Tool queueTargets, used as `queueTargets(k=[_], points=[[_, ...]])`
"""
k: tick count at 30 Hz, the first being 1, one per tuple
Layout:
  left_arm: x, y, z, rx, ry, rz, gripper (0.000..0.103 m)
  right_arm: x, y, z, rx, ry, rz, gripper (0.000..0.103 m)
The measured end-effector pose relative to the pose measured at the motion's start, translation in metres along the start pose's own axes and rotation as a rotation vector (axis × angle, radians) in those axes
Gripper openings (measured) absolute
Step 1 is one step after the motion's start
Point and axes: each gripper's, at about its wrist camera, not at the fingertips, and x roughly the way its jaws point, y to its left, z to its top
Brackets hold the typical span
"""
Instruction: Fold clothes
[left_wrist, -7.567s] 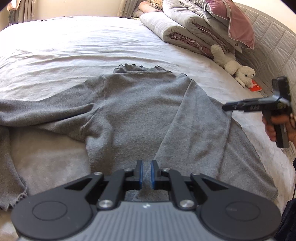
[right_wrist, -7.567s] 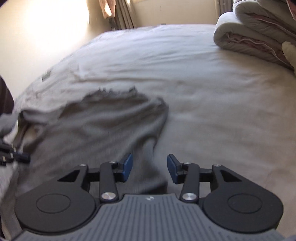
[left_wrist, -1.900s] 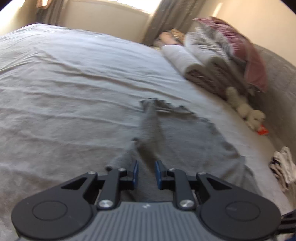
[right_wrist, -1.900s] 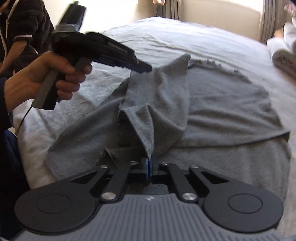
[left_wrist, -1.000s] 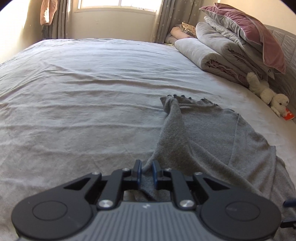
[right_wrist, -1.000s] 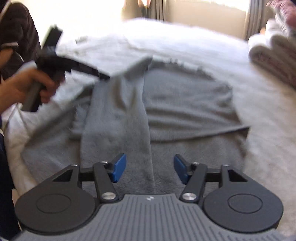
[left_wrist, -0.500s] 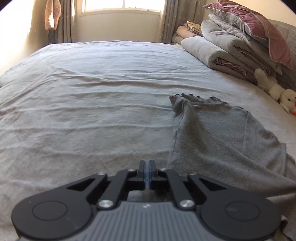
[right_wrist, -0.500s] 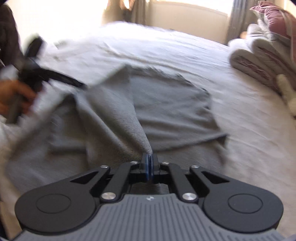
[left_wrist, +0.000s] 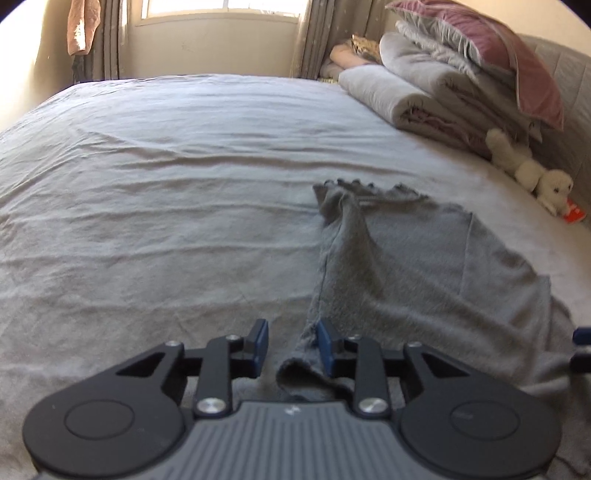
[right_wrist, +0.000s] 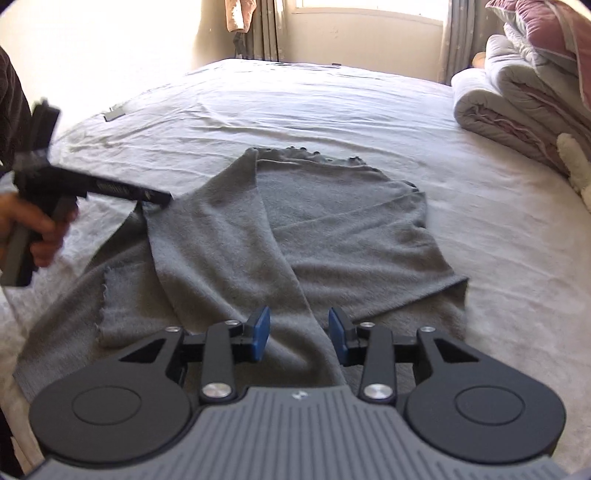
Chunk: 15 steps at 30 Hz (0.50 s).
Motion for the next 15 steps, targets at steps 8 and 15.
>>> queueTargets(k=[8, 15], points=[[-0.003, 0.005, 0.0, 0.002, -0.002, -0.021, 0.005, 0.055, -0.006, 0.068, 0.009, -0.08, 0.117, 0.04], [-0.01, 0.009, 0.001, -0.041, 0.002, -0.049, 0.005, 0.16, 0.016, 0.136, -0.042, -0.012, 0.18, 0.04]])
